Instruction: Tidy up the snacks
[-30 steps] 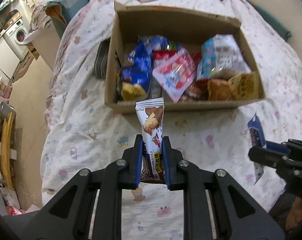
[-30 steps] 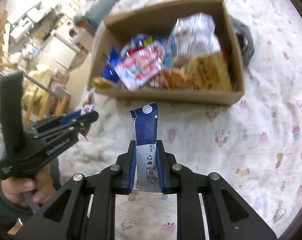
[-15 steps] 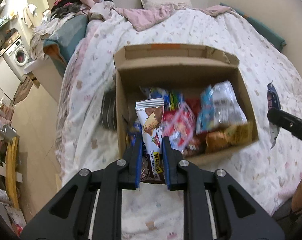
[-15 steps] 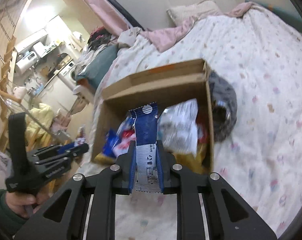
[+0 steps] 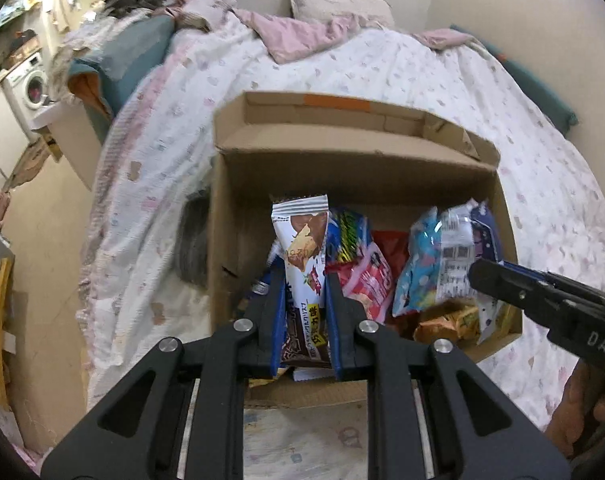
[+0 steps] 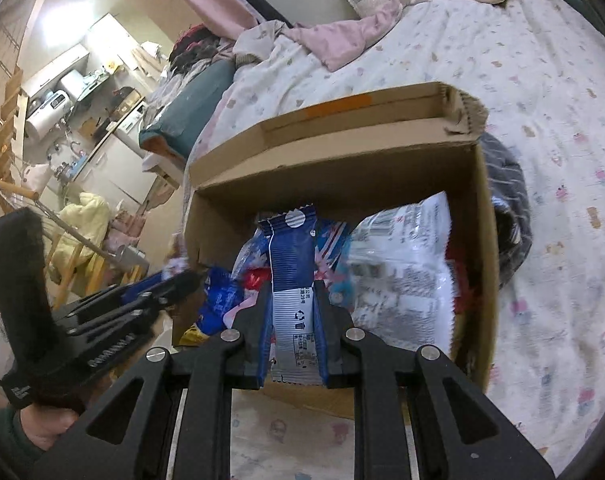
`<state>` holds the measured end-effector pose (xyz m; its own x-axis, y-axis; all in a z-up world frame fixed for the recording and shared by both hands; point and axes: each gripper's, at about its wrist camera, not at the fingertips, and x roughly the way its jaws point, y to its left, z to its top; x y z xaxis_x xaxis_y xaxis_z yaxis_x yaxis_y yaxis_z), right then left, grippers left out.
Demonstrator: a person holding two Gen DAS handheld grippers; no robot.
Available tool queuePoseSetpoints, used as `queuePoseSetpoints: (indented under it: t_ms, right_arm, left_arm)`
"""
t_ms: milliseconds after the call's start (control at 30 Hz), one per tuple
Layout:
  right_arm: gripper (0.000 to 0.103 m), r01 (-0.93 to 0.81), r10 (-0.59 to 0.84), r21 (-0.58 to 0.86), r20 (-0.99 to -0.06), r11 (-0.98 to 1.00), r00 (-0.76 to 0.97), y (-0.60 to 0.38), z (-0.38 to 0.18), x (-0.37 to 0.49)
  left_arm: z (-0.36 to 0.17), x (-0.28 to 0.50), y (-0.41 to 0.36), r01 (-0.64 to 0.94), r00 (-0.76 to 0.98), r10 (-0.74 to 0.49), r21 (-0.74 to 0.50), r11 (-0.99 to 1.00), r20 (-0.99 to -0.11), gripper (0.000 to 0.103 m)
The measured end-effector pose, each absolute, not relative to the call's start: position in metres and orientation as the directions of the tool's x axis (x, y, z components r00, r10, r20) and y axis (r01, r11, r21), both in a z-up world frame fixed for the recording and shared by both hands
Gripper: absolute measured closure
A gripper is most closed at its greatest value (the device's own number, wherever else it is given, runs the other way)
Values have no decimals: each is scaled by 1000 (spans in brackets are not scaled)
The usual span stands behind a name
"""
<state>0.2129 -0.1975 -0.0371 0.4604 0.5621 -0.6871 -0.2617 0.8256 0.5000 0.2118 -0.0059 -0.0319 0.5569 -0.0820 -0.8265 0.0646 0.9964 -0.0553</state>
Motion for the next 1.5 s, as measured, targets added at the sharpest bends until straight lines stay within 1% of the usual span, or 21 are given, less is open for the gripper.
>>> queuePoseSetpoints:
  t_ms: [100, 200, 333, 567, 767, 867, 900, 933, 967, 1000, 1033, 1067, 1100, 1133, 1167, 1200, 1267, 1333, 1400, 1500]
  right_arm:
    - [84, -260, 546, 481, -712, 838, 442, -194, -44, 212]
    - [84, -246, 531, 471, -734, 847, 424, -194, -52, 212]
    - [84, -222, 524, 475, -750, 851, 404, -197, -61, 213]
    - [84, -223, 525, 476, -745, 851, 413, -197, -59, 213]
    - [84, -219, 525, 479, -739, 850, 422, -201, -59, 212]
    - [84, -217, 542, 500, -725, 839, 425, -204, -58, 212]
    - [84, -217, 547, 506, -721, 835, 425, -204, -57, 212]
    - [80, -220, 558, 516, -714, 828, 423, -205, -56, 212]
    - [80, -218, 559, 519, -712, 827, 425, -205, -55, 212]
    - [80, -215, 555, 518, -706, 828, 441, -207, -53, 210]
    - [80, -217, 552, 514, -702, 830, 450, -207, -51, 209]
    - [76, -224, 548, 507, -696, 833, 463, -208, -47, 207]
    - [71, -231, 548, 503, -688, 833, 475, -208, -42, 205]
    - [43, -235, 553, 507, -680, 829, 482, -209, -39, 203]
    - [22, -237, 558, 515, -665, 824, 496, -210, -35, 201]
    - [18, -239, 563, 523, -643, 818, 520, -213, -29, 196]
    - [14, -240, 560, 523, -628, 818, 540, -215, -23, 191]
    - [9, -240, 533, 495, -623, 835, 572, -217, -14, 182]
    - [8, -244, 503, 457, -619, 855, 604, -218, -5, 168]
    - [4, -253, 507, 461, -592, 850, 626, -219, 6, 147]
  left_arm:
    - [-43, 216, -6, 49, 532, -74, -57, 997, -844, 88]
    - [-49, 217, -8, 47, 516, -91, -78, 996, -852, 87]
    - [-50, 215, -15, 75, 517, -94, -64, 995, -851, 88]
    - [-46, 209, -20, 108, 538, -75, -20, 994, -840, 85]
    - [-46, 210, -19, 97, 537, -93, -48, 994, -838, 84]
    - [-41, 208, -22, 100, 555, -83, -33, 994, -828, 83]
    - [-39, 207, -23, 103, 560, -84, -31, 994, -824, 82]
    - [-38, 206, -24, 105, 565, -84, -30, 994, -821, 74]
    - [-36, 204, -25, 107, 571, -82, -26, 994, -817, 63]
    - [-35, 203, -26, 108, 577, -80, -21, 994, -813, 57]
    - [-32, 200, -26, 107, 588, -75, -15, 994, -806, 49]
    - [-31, 197, -25, 106, 595, -75, -15, 994, -800, 42]
    - [-29, 194, -24, 107, 600, -77, -15, 994, -796, 41]
    - [-27, 192, -23, 107, 604, -75, -13, 994, -794, 40]
    - [-24, 189, -23, 110, 611, -70, -3, 994, -789, 40]
    - [-22, 186, -23, 112, 618, -66, 5, 994, -784, 40]
    - [-14, 180, -20, 97, 633, -45, 21, 995, -773, 40]
    - [-9, 174, -12, 74, 638, -56, -12, 997, -768, 40]
    - [-5, 166, -3, 39, 634, -59, -43, 998, -771, 40]
    - [-1, 148, 7, -1, 637, -48, -63, 998, -769, 40]
